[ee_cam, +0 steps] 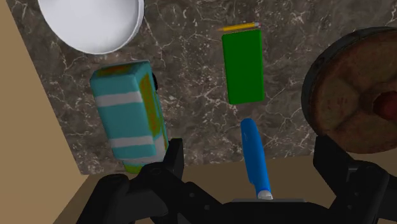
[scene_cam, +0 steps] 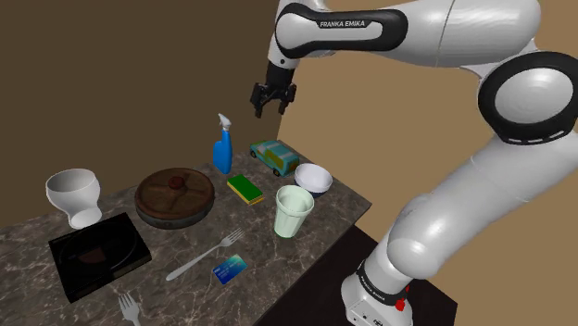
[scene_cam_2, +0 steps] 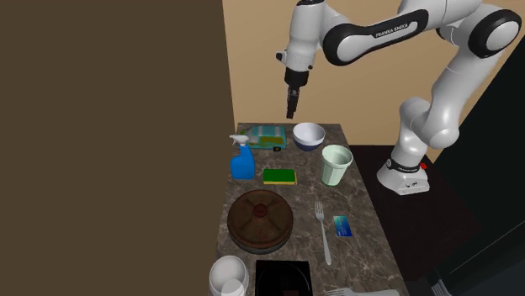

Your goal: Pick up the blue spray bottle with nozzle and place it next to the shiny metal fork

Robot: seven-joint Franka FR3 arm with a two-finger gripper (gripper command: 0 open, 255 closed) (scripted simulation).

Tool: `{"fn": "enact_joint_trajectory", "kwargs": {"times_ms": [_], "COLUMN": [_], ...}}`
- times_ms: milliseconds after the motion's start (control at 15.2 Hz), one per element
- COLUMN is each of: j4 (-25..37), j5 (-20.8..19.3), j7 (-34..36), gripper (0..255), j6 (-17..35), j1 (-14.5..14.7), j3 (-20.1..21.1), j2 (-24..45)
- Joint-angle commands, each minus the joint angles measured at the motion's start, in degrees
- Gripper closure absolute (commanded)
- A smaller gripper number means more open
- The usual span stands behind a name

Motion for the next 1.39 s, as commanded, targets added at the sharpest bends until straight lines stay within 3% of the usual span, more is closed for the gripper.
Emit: {"fn": "enact_joint_trajectory", "kwargs": {"times_ms": [0, 462, 858, 1320], "j4": [3.74, 19.85, 38.99, 35.5], "j5": [0.16, 0.63, 0.9, 0.89], "j7": [0.0, 0.41, 0.69, 0.71], "gripper": [0, 0, 0, 0], "j6": [0.65, -0.29, -4.7, -0.45], "j1": [0.07, 0.47, 0.82, 0.8], "j3": [0.03, 0.49, 0.8, 0.79], "j2": [4.89, 21.87, 38.13, 38.9]}}
